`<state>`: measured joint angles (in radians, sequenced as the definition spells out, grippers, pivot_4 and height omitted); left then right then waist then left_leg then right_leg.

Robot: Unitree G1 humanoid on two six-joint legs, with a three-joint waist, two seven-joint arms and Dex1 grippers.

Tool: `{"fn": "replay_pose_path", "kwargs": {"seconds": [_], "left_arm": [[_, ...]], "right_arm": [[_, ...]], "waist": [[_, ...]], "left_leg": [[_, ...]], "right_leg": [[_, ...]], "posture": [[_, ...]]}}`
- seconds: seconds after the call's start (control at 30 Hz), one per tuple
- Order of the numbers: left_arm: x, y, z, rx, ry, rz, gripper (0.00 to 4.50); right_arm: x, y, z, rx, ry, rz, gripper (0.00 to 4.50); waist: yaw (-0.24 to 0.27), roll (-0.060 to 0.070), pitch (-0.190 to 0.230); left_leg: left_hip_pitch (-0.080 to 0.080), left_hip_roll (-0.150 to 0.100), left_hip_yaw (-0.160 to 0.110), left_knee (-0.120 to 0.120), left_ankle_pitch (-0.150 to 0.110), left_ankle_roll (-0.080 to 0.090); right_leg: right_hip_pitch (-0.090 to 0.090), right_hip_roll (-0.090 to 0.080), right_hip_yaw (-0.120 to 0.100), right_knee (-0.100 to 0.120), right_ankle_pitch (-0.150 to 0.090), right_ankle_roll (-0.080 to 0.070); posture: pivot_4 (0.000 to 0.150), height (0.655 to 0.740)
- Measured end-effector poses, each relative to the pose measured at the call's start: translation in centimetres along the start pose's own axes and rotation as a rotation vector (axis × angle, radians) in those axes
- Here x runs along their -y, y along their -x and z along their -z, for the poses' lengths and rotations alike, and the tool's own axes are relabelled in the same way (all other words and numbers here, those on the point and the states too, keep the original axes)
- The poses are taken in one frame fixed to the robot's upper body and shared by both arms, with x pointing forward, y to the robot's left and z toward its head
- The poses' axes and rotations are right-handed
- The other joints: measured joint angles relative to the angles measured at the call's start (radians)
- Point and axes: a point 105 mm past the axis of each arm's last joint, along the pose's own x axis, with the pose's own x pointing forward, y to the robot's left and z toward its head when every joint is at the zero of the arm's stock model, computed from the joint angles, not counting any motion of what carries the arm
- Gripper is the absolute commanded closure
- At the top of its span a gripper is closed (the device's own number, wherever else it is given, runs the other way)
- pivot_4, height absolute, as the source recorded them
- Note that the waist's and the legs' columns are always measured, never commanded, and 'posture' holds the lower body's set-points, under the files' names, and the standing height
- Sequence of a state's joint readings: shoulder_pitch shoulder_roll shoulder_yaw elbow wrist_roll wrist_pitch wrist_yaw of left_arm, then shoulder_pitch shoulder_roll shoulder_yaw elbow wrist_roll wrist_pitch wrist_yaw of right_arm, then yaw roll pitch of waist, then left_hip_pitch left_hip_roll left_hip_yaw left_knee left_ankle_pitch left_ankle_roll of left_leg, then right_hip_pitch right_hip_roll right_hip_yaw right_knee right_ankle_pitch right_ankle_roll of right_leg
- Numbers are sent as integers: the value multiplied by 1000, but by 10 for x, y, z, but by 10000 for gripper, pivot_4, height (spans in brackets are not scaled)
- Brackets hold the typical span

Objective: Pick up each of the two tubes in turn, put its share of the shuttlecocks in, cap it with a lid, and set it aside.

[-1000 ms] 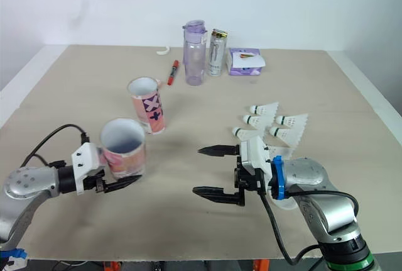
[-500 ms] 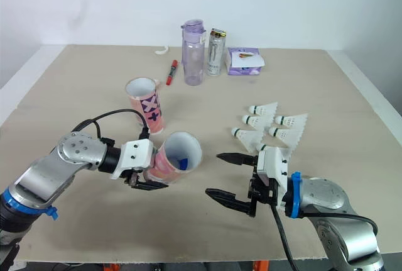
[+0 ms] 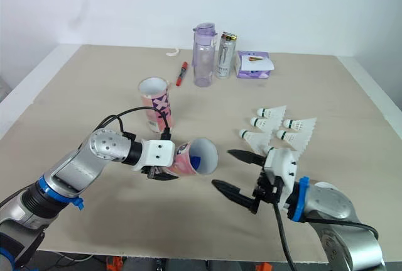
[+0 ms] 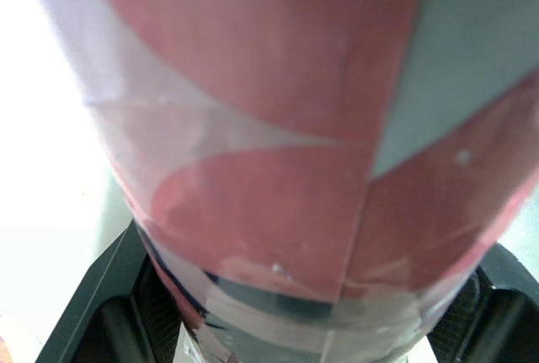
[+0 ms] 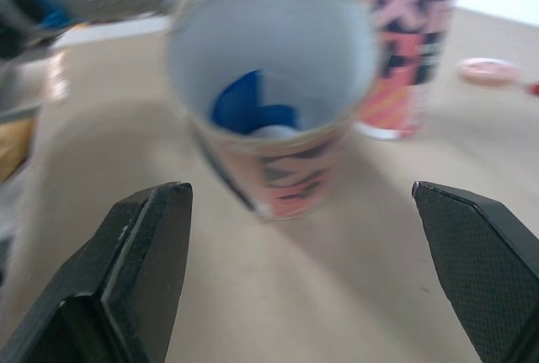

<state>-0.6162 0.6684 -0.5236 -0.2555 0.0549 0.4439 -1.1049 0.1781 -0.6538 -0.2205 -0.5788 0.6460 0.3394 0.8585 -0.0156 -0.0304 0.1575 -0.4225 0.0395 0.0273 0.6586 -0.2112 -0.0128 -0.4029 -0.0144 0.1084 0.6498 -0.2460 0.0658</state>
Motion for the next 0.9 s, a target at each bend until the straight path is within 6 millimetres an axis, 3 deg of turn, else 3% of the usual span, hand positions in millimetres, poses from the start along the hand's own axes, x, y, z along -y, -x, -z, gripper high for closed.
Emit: {"fn": "replay_pose_path", "kwargs": {"seconds": [0.13,0.37,0.6,0.9], "left_arm": [[-1,-2,-1,-2,-9,-10,14363],[-1,-3,0,-6,-11,-13,14363],[-1,-3,0,-6,-13,-15,14363],[-1,-4,-2,-11,-24,-15,14363]], "right_arm": [[22,34,-1,-39,7,183,0],[41,81,13,-142,-32,338,0],[53,89,23,-146,-99,413,0],[70,84,41,-141,-228,487,0]], "waist": [[0,1,-1],[-5,3,-2],[-5,5,-3],[-5,6,-4]], "left_leg": [[0,-6,0,0,2,4],[0,-9,0,0,3,5],[0,-9,0,0,4,6],[0,-10,0,-1,4,6]], "right_leg": [[0,-6,0,0,1,3],[1,-9,0,0,1,5],[1,-9,0,0,2,5],[1,-10,0,-1,1,5]], "posture": [[1500,7400],[1500,7400],[1500,7400],[1500,7400]]}}
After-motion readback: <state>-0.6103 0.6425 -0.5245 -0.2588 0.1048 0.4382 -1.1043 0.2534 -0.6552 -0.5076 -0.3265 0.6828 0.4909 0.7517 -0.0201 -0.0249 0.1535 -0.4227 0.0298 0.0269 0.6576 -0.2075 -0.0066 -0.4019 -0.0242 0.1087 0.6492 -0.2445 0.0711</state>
